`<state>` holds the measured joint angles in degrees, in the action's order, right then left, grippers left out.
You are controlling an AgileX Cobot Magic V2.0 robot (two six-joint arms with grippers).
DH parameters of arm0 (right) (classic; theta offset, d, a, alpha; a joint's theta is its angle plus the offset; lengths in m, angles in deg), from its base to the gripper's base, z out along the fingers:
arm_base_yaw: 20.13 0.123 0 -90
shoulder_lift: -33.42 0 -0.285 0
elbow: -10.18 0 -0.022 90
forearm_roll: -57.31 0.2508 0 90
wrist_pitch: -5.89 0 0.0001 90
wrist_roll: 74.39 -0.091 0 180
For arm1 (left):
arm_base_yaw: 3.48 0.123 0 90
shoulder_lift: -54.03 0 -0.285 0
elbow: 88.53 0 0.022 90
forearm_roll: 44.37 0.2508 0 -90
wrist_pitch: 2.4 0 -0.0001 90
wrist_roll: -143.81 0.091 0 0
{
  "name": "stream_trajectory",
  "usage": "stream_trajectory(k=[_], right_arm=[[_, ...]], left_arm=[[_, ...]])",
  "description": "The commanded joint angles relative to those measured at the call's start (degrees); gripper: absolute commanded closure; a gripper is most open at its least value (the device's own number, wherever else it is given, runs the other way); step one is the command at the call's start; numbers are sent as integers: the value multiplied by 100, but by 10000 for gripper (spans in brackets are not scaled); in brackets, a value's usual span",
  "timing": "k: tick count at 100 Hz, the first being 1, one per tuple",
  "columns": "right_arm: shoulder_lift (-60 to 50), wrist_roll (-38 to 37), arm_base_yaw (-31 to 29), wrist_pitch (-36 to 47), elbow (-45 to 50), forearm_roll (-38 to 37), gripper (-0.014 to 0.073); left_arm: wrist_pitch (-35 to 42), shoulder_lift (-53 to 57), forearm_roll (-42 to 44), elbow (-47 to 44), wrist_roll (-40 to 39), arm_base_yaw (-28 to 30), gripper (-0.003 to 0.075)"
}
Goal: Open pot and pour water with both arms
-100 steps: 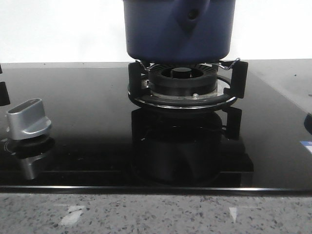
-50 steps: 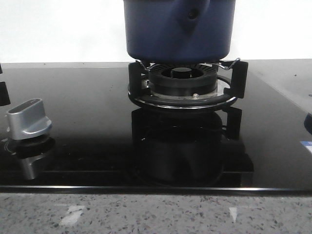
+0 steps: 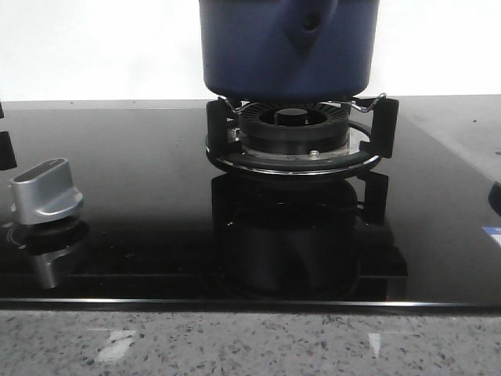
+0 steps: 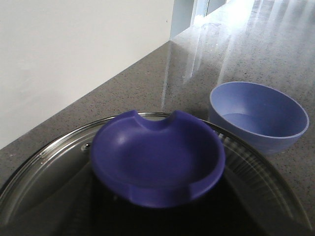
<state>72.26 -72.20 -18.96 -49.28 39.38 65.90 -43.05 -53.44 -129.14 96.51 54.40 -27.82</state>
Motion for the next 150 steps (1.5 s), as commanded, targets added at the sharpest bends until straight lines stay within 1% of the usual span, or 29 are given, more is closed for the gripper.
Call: stream_trajectory(k=[1,11,27,38,47,67,75,82,98,106,115,127,132,142,150], right_arm=[[76,55,-9,373,-202,-160,146],[76,-7,-9,426,-202,-436,146],[142,-659,-9,485,-213,-1237,146],[400,-914,-9,266,-369,-1674,146],[688,-1003,-9,53,-597,-1795,146],[1527,-1120,-9,-111,-1163,-2082,146],[1839,-1155,-137,-112,-1336,-2182,146],[2121,-1155,-361,-112,-1469,-2182,146],[2782,-1073,-1080,-41,-1688,-2116,146],[3080,-996,-1382,108,-1715,-1855,146],[3463,-782,-1772,255,-1771,-1392,146],[3904,-684,-2173,372,-1796,-1157,146],[4029,-618,-2281,440,-1796,-1029,146],[4348,-355,-2490,553,-1796,-528,146],[4621,-288,-2592,599,-1796,-376,146]], left_arm=[[-28,255,-314,177,-59,-26,478],[-28,356,-338,207,-59,-26,478],[-28,422,-327,467,-59,-26,478],[-37,422,-327,724,-59,-26,478],[-27,422,-302,905,-59,15,478],[-150,422,-302,1139,-101,438,478],[-294,445,-302,1149,-133,683,478],[-496,458,-302,1149,-212,935,478],[-913,542,-302,1149,-286,1519,478],[-1098,571,-302,1149,-286,1813,478],[-1266,605,-313,1149,-286,2058,478],[-1502,627,-342,1149,-286,2399,478],[-1625,627,-384,1149,-286,2509,478],[-1753,627,-406,1149,-301,2664,478],[-1776,627,-418,1149,-311,2732,478]])
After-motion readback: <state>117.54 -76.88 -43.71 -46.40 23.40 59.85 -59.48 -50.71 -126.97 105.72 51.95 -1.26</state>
